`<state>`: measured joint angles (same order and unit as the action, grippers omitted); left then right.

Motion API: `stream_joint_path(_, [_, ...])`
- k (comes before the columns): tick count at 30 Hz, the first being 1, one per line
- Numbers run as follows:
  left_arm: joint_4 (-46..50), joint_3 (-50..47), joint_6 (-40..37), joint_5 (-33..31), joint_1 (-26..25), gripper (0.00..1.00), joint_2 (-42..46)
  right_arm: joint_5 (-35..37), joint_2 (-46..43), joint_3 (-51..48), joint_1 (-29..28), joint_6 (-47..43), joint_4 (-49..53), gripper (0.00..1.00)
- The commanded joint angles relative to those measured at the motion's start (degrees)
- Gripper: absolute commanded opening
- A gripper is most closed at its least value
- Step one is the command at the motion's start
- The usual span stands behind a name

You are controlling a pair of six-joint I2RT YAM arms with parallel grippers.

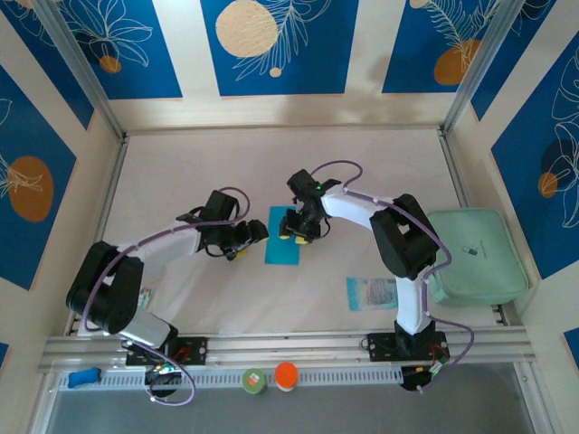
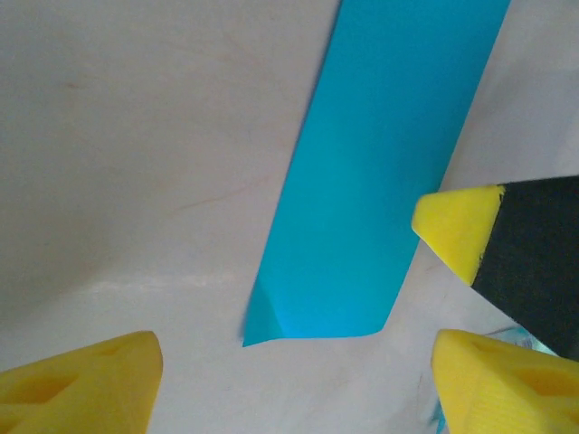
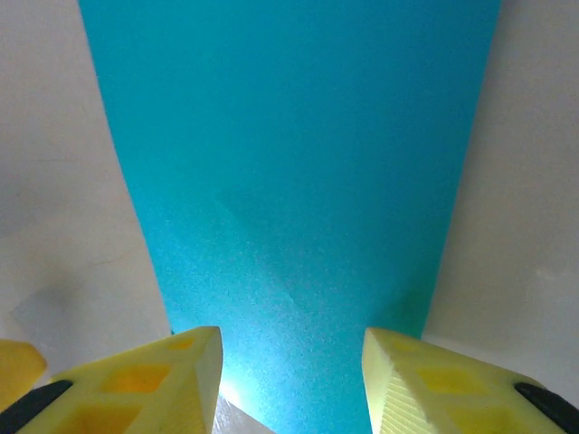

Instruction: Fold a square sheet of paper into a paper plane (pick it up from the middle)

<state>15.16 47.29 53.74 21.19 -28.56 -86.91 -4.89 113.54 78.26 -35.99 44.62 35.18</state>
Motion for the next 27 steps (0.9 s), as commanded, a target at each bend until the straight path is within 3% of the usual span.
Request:
stream_joint_path(1, [-2.1,0.5,1.4,2.3,-1.2,0.73,-2.5,-0.9,1.3,0.1,0.0,1.6,0.7,0.44])
stream_joint_path(12, [-0.1,0.5,1.7,2.7,-4.2,0.48,-6.3,2.0,3.2,-1.7,0.1,0.6,2.4,0.42])
stream_joint_path(20, [0.2,0.9,1.7,2.4,-5.7,0.38,-7.8,1.8,3.9,-1.7,0.1,0.5,2.2,0.41])
stream_joint_path(27, [0.2,1.9,1.3,1.6,-6.0,0.36,-9.6,1.5,4.1,-1.4,0.1,0.3,2.1,0.4])
